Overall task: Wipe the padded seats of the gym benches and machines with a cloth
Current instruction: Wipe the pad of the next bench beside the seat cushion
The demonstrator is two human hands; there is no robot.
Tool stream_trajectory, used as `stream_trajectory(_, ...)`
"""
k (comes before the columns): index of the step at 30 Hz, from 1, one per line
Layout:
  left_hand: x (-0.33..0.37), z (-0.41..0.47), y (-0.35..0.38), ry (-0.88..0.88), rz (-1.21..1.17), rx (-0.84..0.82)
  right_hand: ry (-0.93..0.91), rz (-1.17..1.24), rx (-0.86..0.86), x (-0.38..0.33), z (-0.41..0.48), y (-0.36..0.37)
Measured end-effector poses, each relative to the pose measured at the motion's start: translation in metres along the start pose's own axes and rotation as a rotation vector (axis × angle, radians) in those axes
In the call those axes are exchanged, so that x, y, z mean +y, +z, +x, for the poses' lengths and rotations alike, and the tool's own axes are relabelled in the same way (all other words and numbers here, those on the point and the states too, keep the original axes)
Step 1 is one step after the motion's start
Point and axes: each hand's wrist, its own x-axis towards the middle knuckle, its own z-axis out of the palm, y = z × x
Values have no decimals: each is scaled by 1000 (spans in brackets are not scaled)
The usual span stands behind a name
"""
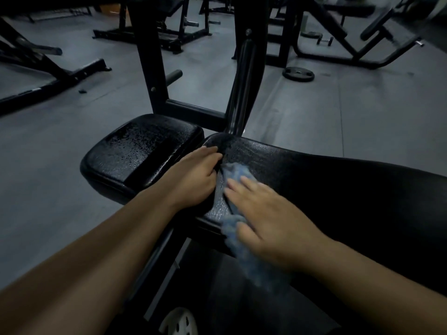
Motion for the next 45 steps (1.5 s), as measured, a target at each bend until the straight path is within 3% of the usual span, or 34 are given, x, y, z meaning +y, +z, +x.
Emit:
stream_trajectory(4, 8, 1, 0, -13, 15, 7, 272, -9, 28, 19, 16, -2)
stream_trajectory(6, 12, -1, 0, -14, 30, 11, 415, -21, 80, -3, 39, 8)
stream_trajectory(8, 12, -5, 0, -6, 35, 15, 375, -24, 123, -30, 35, 21)
stream_trajectory(11, 8, -11, -2, -11, 4, 4, 247, -19, 55, -39, -8, 15)
stream_trajectory(17, 12, -4, -1, -23, 46, 39, 532, -30, 50, 25, 51, 5)
stream_trajectory(20, 13, -6, -8, -17, -32, 17, 450, -16, 56, 10, 89, 7)
stream_trajectory(25, -2, -6, -17, -73, -73, -5, 122, 18, -17, -1, 37, 5)
stream_trajectory(29, -3, -4, -9, -66, -37, -14, 319, -48, 42, 49, 79, -1)
stream_trajectory(32, -3, -6, -7, -22, -90, 11, 362, -50, 58, 40, 130, 4)
stream_trajectory(38, -10, -12, -15, -119, -162, 76, -7, 34, -17, 13, 59, 2)
stream_trajectory(42, -9, -11, -16, -128, -123, 72, 206, -41, 16, 52, 79, -3)
stream_trajectory(45, -11, -10, -19, -145, -99, 90, 311, -66, 59, 33, 116, 5)
